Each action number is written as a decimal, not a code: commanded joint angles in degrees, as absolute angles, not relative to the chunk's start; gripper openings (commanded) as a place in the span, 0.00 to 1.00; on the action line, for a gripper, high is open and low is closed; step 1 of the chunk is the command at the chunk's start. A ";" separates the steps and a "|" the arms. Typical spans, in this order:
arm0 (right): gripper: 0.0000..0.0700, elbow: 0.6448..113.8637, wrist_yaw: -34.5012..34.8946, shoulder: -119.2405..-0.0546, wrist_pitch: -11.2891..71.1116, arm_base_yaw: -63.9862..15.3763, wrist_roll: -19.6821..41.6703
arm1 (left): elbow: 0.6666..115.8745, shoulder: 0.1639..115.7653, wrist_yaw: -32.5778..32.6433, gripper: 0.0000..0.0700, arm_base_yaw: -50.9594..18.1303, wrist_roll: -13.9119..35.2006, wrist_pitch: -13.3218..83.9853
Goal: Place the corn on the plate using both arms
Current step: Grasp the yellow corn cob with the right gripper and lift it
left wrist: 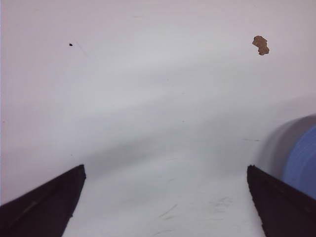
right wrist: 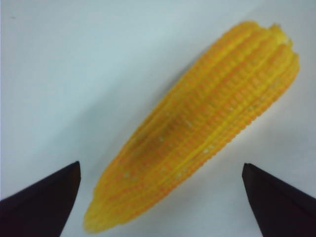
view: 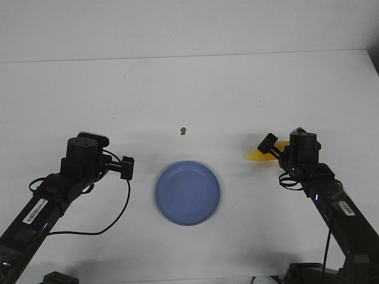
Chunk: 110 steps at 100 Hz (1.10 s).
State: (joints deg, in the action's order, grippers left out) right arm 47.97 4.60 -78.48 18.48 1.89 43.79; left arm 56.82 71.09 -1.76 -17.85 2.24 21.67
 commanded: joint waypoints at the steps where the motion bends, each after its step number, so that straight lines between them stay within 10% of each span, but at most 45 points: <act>1: 1.00 48.80 4.60 -80.12 17.02 1.85 45.12 | 57.32 71.59 -1.98 1.00 -18.00 2.33 21.39; 41: 0.99 48.80 4.43 -86.70 10.94 2.35 48.36 | 57.32 71.59 -3.66 1.00 -18.00 2.42 21.37; 51: 0.44 48.80 4.43 -86.74 10.13 2.33 48.16 | 57.32 71.59 -3.66 1.00 -18.00 2.42 21.37; 59: 0.18 48.80 4.56 -86.72 9.43 2.33 47.94 | 57.32 71.59 -3.66 1.00 -18.00 2.42 21.39; 110: 0.18 48.82 18.74 -74.17 13.85 -4.08 34.72 | 57.32 71.59 -3.60 1.00 -18.00 2.42 21.41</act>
State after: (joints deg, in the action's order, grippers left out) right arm 48.21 16.49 -76.51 13.37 -2.26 39.03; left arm 56.82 71.09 -3.38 -17.85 2.28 21.61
